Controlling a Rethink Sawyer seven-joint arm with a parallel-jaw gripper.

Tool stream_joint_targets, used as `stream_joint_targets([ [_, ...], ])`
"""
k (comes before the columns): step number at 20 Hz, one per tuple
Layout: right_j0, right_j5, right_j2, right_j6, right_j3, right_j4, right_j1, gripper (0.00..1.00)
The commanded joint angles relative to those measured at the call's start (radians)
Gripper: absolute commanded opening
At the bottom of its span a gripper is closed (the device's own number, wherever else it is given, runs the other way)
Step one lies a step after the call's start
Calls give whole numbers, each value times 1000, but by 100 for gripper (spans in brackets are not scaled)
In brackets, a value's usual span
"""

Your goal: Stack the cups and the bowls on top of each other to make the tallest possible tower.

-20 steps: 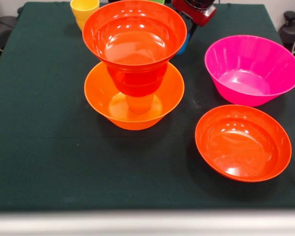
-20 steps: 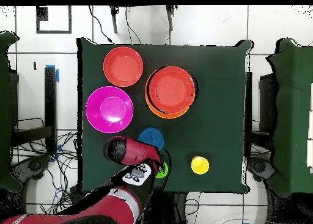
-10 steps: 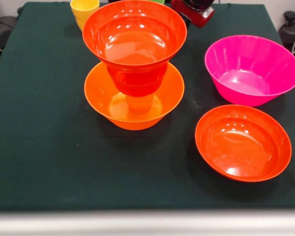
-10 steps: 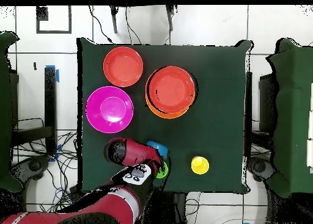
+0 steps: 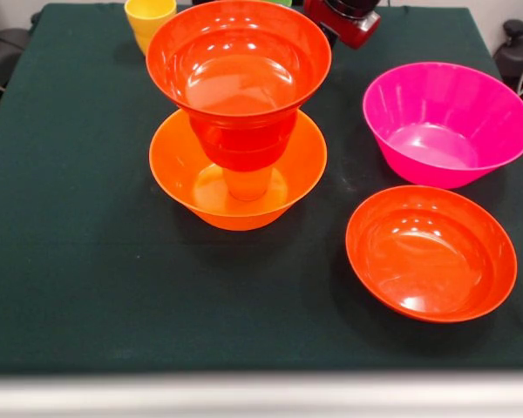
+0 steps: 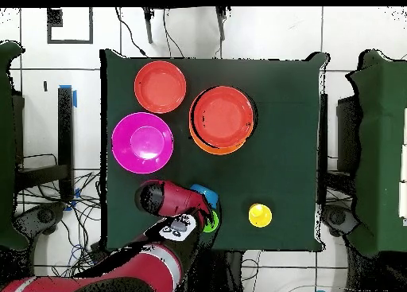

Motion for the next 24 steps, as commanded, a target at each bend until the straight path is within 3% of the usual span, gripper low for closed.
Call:
stream_joint_targets([
  [1, 4, -62, 137, 113, 24, -41, 21, 0],
  [8, -5, -54, 153, 121, 44, -30, 4, 0],
  [14, 21, 5, 143, 148, 72, -6, -39, 0],
  [24, 45, 11, 150, 186, 98, 29, -52, 0],
])
